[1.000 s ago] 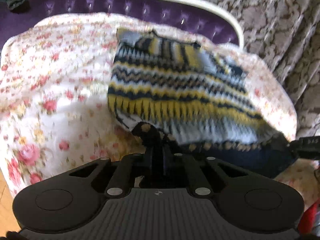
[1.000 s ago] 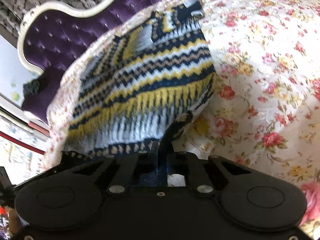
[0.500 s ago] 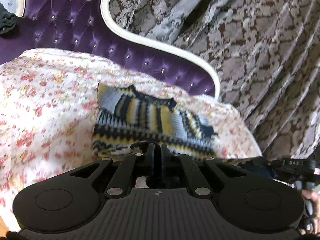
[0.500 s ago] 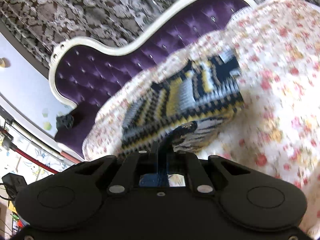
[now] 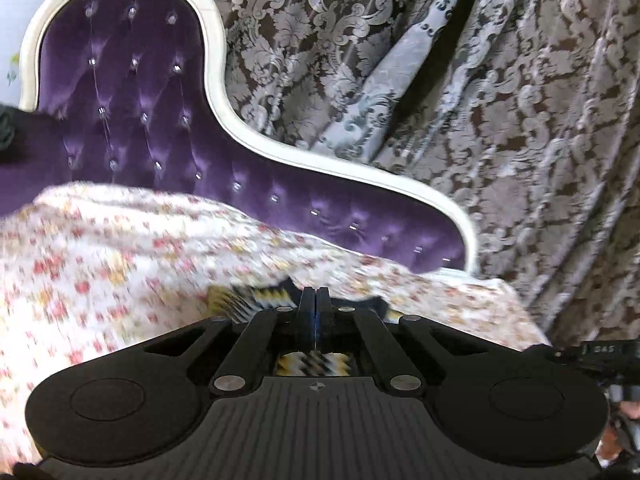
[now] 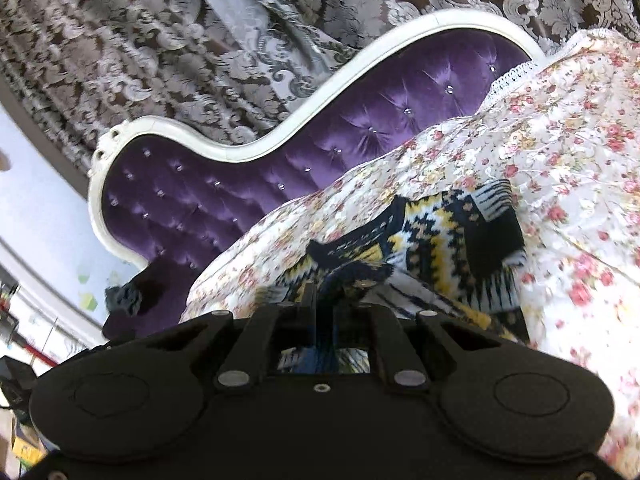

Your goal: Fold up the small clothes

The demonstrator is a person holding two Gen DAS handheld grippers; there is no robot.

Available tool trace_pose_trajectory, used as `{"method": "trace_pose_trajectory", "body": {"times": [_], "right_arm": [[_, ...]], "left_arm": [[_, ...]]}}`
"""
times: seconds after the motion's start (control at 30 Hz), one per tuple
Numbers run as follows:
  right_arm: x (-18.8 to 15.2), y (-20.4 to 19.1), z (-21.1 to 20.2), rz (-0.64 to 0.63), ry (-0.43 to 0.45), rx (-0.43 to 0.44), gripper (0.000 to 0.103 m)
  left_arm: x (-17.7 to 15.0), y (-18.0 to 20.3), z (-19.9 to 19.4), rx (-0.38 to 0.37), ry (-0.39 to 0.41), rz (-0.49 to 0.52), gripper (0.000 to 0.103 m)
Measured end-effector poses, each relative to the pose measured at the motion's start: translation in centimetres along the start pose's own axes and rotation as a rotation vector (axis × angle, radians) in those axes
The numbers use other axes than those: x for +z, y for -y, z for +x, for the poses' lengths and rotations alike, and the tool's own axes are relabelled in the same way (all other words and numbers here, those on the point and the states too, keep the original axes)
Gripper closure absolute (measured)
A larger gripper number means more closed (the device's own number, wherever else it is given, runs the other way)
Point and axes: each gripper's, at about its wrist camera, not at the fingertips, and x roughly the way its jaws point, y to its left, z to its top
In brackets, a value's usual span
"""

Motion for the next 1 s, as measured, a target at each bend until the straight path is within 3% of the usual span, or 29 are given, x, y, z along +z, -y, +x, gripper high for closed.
{"method": "trace_pose_trajectory", "body": {"times": [0.13, 0.2, 0.27, 0.47, 0.67, 0.93, 1.0], "right_arm": [[0.6, 1.2, 2.6, 0.034, -0.013, -0.014, 0.089], [0.6, 1.8, 3.6, 0.055, -0.020, -0.019, 0.089], [0.5, 2.5, 4.4, 0.079, -0.028, -0.027, 0.089], [-0.1, 3.2, 5.3, 0.094, -0.049, -0.048, 0.089], [-0.3, 3.4, 5.2, 0.088, -0.049, -0.055, 0.089], [-0.4, 3.8, 5.5, 0.086, -0.053, -0.065, 0.089], [-0.5, 3.9, 5.5, 0.088, -0.054, -0.065, 0.089]], "left_arm": [[-1.1, -0.6, 2.0, 0.024, -0.052, 0.078, 0.101], [-2.4, -1.1, 2.8, 0.025, -0.099, 0.109, 0.090], [-4.1, -1.5, 3.8, 0.005, -0.168, 0.152, 0.073], [-8.5, -0.3, 7.3, -0.039, -0.302, 0.372, 0.068], [-10.1, 0.3, 10.9, -0.055, -0.396, 0.429, 0.067], [-11.1, 1.8, 13.5, -0.120, -0.446, 0.519, 0.067], [-11.3, 1.8, 13.8, -0.138, -0.463, 0.487, 0.081]]}}
